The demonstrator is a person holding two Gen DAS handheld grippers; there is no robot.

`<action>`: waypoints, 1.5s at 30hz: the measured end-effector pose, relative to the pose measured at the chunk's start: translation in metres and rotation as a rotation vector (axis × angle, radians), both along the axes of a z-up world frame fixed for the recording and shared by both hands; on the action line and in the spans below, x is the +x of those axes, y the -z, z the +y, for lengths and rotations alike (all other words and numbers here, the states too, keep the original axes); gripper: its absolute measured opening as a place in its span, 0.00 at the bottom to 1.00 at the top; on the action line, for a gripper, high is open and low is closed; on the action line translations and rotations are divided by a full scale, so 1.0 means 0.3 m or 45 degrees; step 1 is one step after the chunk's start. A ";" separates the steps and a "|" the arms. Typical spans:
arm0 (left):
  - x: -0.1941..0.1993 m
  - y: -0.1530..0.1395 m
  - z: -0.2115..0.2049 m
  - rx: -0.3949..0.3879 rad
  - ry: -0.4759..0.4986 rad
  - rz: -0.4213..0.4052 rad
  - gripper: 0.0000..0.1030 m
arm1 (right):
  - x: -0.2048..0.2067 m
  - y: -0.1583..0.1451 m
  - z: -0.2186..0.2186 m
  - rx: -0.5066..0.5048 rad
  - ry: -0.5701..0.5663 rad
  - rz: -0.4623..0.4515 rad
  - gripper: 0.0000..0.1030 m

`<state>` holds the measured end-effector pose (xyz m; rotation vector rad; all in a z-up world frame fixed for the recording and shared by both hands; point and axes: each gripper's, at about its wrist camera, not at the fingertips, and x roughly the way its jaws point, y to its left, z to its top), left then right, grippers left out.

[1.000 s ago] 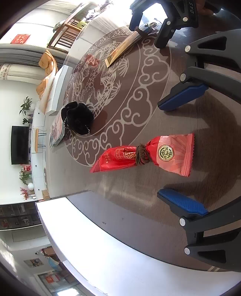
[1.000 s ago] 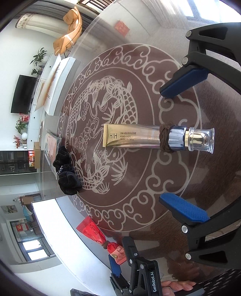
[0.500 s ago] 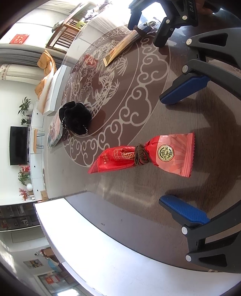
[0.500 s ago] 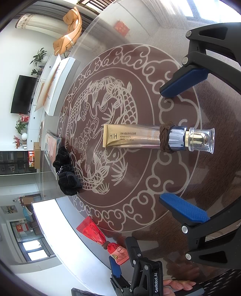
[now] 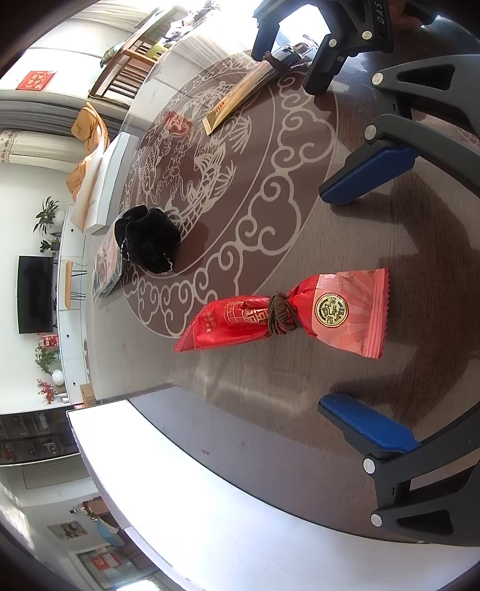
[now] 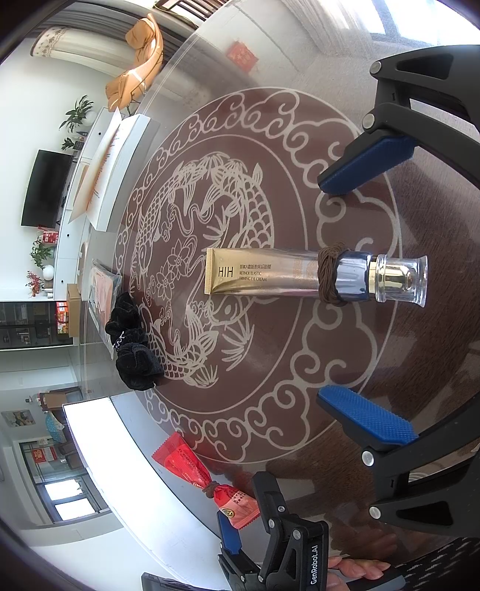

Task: Organize objects
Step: 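Grasp the red candy package with the left tool while the right holds the tube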

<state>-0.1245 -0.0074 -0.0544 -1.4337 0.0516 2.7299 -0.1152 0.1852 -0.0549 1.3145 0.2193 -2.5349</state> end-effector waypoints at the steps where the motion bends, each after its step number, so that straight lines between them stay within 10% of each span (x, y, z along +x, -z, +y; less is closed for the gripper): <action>1: 0.000 0.000 0.000 0.000 0.000 0.000 1.00 | 0.000 0.000 0.000 0.000 0.000 0.000 1.00; 28: -0.016 0.001 0.001 0.002 0.047 -0.036 1.00 | -0.002 0.001 0.001 0.003 0.000 -0.007 1.00; 33: -0.037 -0.002 -0.005 -0.014 0.165 -0.093 1.00 | -0.066 -0.013 -0.004 0.070 -0.060 -0.208 0.95; 34: -0.037 -0.007 -0.008 -0.013 0.162 -0.076 0.95 | -0.073 -0.022 0.001 0.075 -0.067 -0.215 0.81; 37: -0.026 -0.036 -0.011 0.000 0.159 -0.010 0.30 | -0.092 -0.052 0.007 0.096 -0.093 -0.240 0.31; 45: 0.089 -0.149 -0.124 0.258 0.112 0.112 0.27 | -0.085 -0.085 0.056 -0.153 -0.022 -0.330 0.26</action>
